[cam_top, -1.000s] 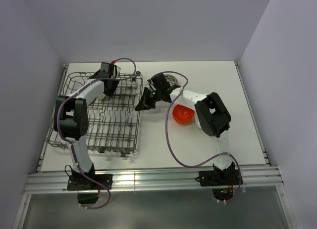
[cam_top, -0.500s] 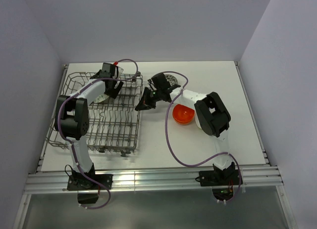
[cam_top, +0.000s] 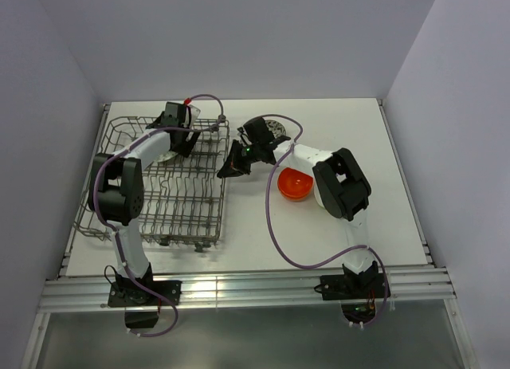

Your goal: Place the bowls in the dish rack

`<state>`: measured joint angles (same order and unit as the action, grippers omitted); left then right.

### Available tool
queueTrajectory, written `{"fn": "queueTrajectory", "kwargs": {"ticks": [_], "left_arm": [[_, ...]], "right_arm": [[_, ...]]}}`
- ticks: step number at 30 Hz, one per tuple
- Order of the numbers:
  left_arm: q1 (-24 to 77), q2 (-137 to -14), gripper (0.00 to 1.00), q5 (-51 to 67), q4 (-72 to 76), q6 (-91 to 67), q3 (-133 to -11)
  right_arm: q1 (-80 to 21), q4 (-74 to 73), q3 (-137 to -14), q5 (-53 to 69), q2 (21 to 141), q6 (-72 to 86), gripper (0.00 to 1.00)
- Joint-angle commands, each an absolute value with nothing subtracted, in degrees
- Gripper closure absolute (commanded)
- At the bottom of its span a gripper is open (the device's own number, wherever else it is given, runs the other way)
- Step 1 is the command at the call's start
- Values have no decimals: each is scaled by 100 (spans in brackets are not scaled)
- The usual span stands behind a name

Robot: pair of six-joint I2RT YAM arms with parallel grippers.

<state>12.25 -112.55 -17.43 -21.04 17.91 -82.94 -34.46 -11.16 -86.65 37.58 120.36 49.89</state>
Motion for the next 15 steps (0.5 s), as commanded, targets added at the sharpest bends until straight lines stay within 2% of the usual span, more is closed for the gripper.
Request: {"fn": "queueTrajectory", "kwargs": {"ticks": [1, 3, 6, 7, 9, 10, 12, 13, 15], "left_arm": [[1187, -11487, 4, -1871, -2040, 1618, -8078], [1187, -11505, 10, -1994, -1846, 1574, -7990], [1187, -11461, 24, -2030, -1670, 1529, -7875], [1187, -11452, 35, -2022, -1661, 1521, -7849], [1187, -11391, 47, -1978, -1670, 1503, -7840], [1187, -11365, 56, -1978, -1679, 1503, -7831], [1195, -11268, 63, -2021, -1679, 1547, -7831], [1195, -11224, 72, -2030, -1679, 1564, -7831], [1195, -11136, 78, -2100, -1670, 1652, -7822]], "right_arm": [[-3419, -1195, -8851, 3885, 12076, 4570, 100], [-3419, -1195, -8833, 3867, 12076, 4562, 100], [-3419, -1213, -8824, 3858, 12067, 4562, 100], [-3419, -1204, -8833, 3858, 12067, 4562, 100], [-3419, -1204, -8833, 3858, 12067, 4553, 100], [-3419, -1204, -8833, 3850, 12067, 4561, 100], [-3419, -1222, -8842, 3850, 12076, 4544, 100], [-3419, -1213, -8842, 3841, 12076, 4544, 100], [-3419, -1213, -8842, 3832, 12085, 4544, 100]]}}
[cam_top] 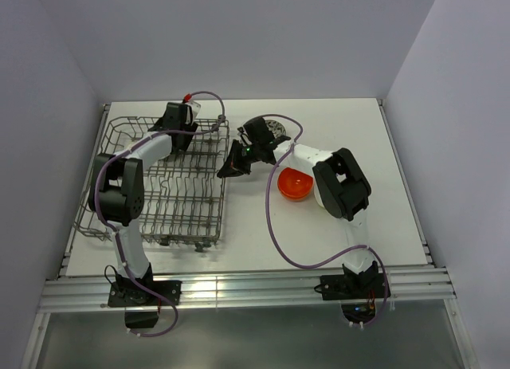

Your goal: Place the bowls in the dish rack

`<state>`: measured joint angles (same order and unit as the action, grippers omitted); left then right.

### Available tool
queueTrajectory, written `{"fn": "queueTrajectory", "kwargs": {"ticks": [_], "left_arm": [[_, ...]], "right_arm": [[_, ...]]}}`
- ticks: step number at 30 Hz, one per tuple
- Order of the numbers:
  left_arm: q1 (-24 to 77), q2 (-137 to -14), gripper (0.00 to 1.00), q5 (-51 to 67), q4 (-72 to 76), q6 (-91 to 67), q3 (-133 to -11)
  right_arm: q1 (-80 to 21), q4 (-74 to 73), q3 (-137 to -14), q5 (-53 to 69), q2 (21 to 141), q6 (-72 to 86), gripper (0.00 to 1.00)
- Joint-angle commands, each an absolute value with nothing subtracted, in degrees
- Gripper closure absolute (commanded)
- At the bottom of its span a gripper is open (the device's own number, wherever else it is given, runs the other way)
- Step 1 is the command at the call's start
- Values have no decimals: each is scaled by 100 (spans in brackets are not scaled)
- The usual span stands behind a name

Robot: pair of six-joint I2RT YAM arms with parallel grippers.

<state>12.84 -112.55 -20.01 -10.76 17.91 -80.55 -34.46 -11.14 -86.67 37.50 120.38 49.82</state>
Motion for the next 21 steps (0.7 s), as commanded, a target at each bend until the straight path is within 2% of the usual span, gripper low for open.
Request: {"fn": "queueTrajectory", "kwargs": {"ticks": [1, 4, 10, 15, 17, 18, 19, 20, 21], "left_arm": [[1195, -11110, 85, -2144, -1670, 1670, -7822], [1195, -11118, 100, -2398, -1600, 1793, -7831], [1204, -11346, 100, -3118, -1389, 1933, -7735], [1222, -11391, 100, -3103, -1195, 1942, -7664], [1222, -11408, 82, -2902, -1239, 1881, -7717], [1222, -11408, 65, -2831, -1326, 1855, -7734], [1222, -11408, 26, -2760, -1371, 1828, -7795], [1222, -11417, 10, -2621, -1423, 1785, -7822], [1222, -11434, 5, -2558, -1476, 1758, -7857]], "right_arm": [[-3419, -1213, -8859, 3841, 12094, 4544, 100], [-3419, -1213, -8877, 3832, 12103, 4544, 100], [-3419, -1239, -8877, 3823, 12103, 4518, 100], [-3410, -1274, -8903, 3841, 12111, 4491, 100], [-3410, -1266, -8903, 3841, 12120, 4491, 100], [-3410, -1266, -8886, 3850, 12120, 4500, 100], [-3410, -1257, -8894, 3841, 12120, 4500, 100], [-3410, -1257, -8886, 3841, 12120, 4500, 100], [-3410, -1266, -8894, 3841, 12129, 4500, 100]]}}
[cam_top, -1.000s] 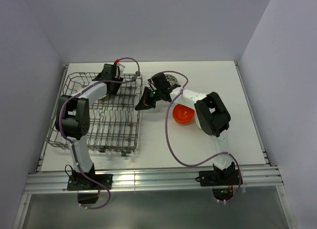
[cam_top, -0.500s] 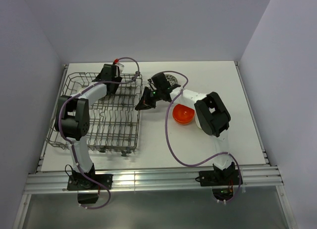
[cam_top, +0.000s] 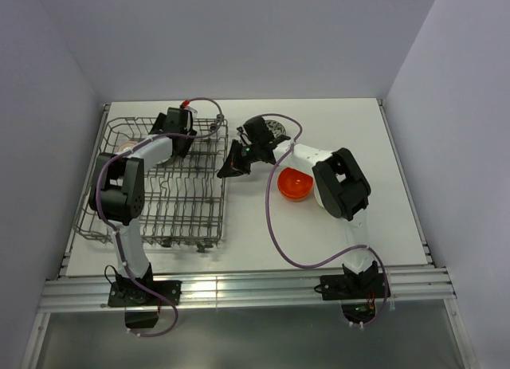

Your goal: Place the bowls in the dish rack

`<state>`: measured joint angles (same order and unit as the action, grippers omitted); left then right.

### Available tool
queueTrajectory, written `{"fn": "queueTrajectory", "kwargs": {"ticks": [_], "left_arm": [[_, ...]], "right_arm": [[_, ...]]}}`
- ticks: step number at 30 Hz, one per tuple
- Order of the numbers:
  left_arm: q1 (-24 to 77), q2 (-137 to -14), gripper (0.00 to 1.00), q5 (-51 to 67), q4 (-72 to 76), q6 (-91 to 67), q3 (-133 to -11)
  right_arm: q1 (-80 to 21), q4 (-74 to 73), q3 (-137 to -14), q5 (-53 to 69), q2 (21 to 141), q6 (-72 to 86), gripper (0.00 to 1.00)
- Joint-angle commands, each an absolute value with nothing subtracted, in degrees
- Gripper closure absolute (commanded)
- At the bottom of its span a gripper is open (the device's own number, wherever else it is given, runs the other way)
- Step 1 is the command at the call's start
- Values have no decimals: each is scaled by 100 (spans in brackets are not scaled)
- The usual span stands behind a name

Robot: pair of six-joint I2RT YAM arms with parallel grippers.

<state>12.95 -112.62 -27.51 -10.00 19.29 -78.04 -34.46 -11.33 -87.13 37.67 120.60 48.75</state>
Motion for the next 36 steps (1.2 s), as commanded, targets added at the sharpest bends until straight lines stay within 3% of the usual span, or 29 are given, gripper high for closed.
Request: {"fn": "queueTrajectory", "kwargs": {"ticks": [1, 18, 36], "left_arm": [[1222, -11452, 1, -2471, -1590, 1749, -7927], [1213, -11268, 1, -1037, -2478, 1424, -8376], [1424, -10916, 1, -1952, -1889, 1582, -8094]], "right_arm": [[-3410, -1283, -8903, 3841, 12120, 4491, 100], [-3401, -1336, -9017, 3823, 12155, 4465, 100], [-3401, -1397, -9123, 3841, 12217, 4447, 100]]}}
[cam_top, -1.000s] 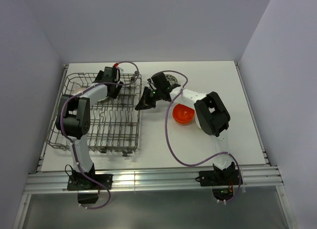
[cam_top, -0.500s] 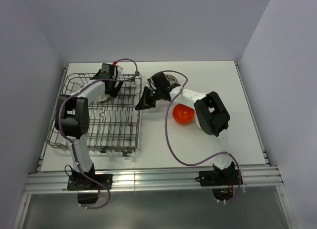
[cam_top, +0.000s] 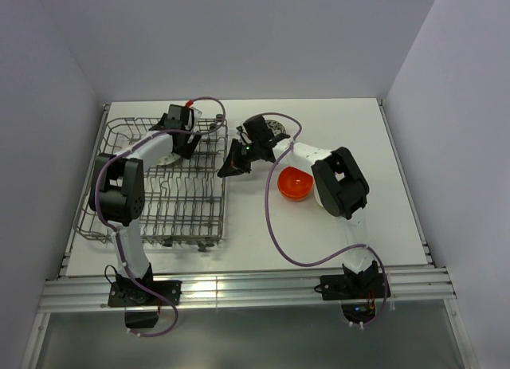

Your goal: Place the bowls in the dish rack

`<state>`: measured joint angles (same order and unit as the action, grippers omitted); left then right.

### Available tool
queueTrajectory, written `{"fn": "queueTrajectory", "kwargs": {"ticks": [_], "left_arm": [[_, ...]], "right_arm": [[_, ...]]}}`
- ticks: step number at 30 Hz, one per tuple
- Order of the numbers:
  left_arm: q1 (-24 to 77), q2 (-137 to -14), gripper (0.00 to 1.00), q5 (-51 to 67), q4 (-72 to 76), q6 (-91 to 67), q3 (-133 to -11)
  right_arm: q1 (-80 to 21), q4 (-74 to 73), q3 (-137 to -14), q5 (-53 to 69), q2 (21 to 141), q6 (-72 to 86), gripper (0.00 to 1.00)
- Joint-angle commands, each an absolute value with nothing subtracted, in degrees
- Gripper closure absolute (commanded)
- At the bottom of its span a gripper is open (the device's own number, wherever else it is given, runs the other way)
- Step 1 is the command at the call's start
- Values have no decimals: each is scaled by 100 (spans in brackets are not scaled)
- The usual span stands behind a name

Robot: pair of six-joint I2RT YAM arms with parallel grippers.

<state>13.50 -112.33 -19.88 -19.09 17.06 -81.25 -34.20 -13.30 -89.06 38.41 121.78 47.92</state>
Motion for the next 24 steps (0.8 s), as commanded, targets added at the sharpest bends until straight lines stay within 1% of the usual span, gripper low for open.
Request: {"fn": "queueTrajectory", "kwargs": {"ticks": [1, 13, 17, 21, 24], "left_arm": [[1441, -10916, 0, -1916, -1968, 1565, -8130], [1512, -10758, 0, -1600, -2250, 1310, -8306], [1503, -10363, 0, -882, -2513, 1029, -8542], [1468, -9695, 1, -203, -2663, 678, -8692], [1389, -9431, 1, 121, -2856, 484, -8850]], "right_arm": [[-3393, -1406, -9140, 3841, 12225, 4447, 100], [-3401, -1476, -9211, 3832, 12270, 4377, 100], [-3393, -1520, -9220, 3780, 12270, 4342, 100], [-3366, -1678, -9272, 3587, 12243, 4237, 100], [-3357, -1819, -9281, 3420, 12226, 4201, 90]]}}
